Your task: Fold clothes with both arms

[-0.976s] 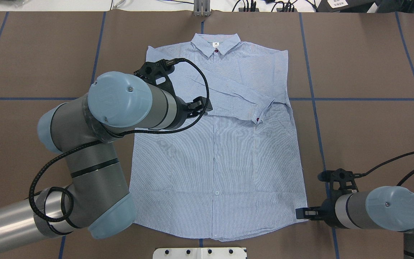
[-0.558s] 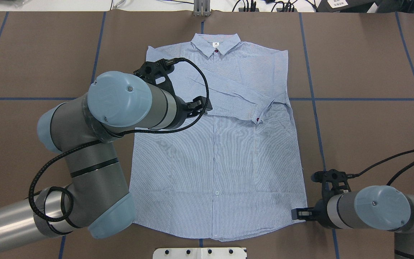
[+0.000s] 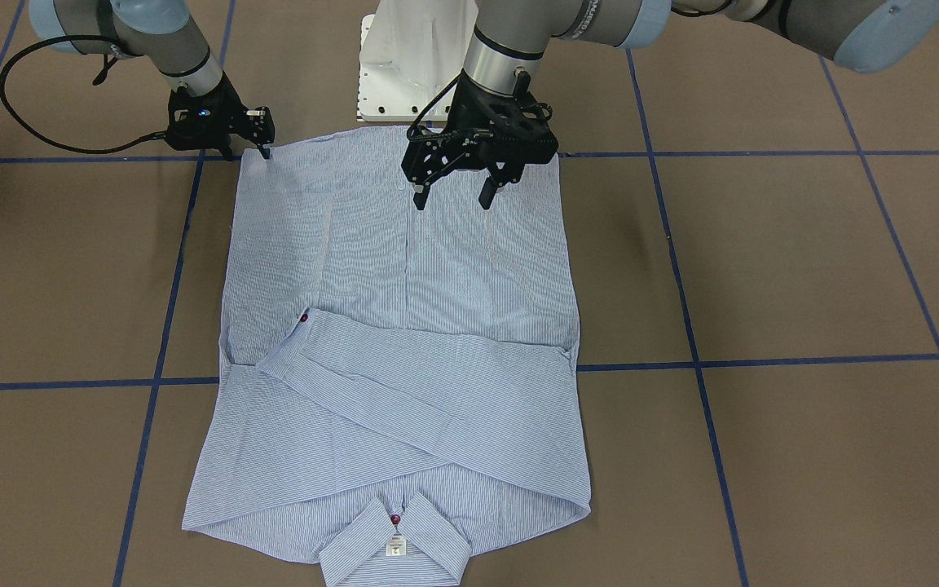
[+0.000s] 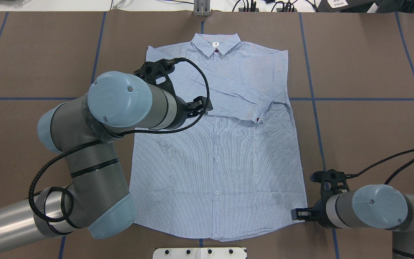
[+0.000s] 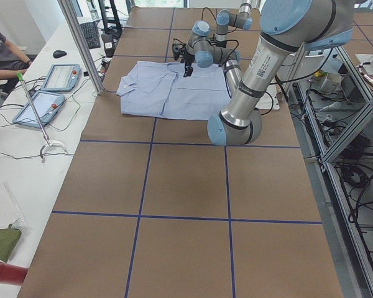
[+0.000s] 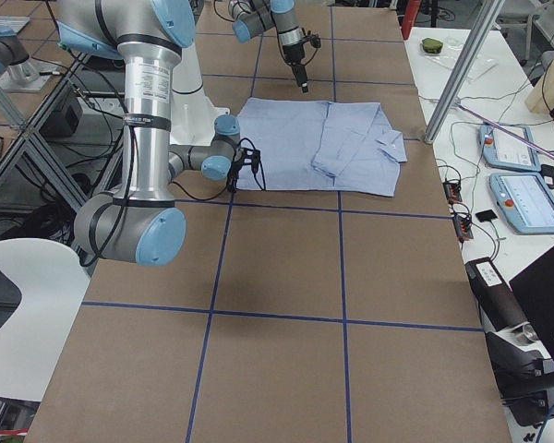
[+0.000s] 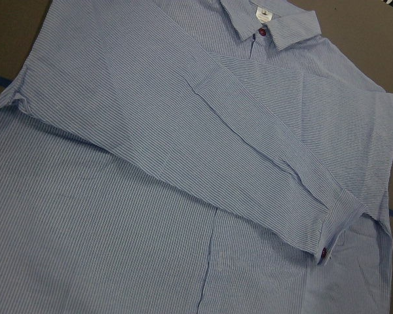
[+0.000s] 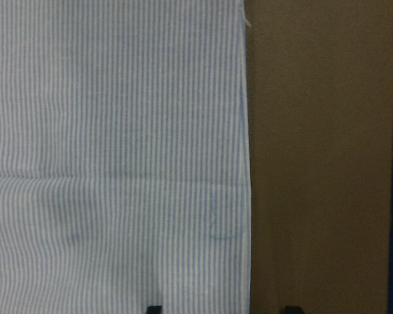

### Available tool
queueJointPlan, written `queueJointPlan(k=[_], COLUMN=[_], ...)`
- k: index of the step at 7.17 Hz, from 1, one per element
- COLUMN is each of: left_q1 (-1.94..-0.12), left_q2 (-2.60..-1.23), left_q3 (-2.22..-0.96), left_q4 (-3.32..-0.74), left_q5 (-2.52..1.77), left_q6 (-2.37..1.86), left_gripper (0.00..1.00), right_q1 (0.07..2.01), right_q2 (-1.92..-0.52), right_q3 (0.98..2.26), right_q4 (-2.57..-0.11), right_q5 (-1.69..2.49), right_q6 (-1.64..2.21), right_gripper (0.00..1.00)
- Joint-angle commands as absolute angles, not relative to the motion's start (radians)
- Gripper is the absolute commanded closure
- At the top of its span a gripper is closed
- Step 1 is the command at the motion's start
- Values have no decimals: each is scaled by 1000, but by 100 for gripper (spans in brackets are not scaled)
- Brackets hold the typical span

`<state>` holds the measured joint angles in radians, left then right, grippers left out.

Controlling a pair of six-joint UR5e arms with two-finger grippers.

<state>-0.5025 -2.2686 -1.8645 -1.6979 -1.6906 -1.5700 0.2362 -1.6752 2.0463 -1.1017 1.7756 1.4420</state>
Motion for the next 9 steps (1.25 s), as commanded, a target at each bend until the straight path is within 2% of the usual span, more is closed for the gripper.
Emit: queueJointPlan(k=[1,4,5,6,9], left_q1=[-502,-503,-503,-503,-503], left_q2=[-2269,-2267,-2267,-2267,-2267], left_q3=[-1864,-1865,-1864,-1864,-1864], left_q4=[-1698,-1698,-1698,-1698,-1698], left_q5=[-1690,-1689,-1687,-1687,-1687], left_q6=[-1569,-1569,-1571,-1571,-1571], left_gripper=[2,2,2,2,2], right_q1=[250,250,250,252,297], right_q2=[-1674,-1644,-1643,-1643,-1646], right_q3=[2036,2014,2014,2016,2026], right_q4=[-1101,-1104,-1104,-1104,-1103], right_q5=[1787,1787,1787,1787,1859], right_q6=[1442,1443,1443,1443,1442], right_gripper=[30,34,43,55,55])
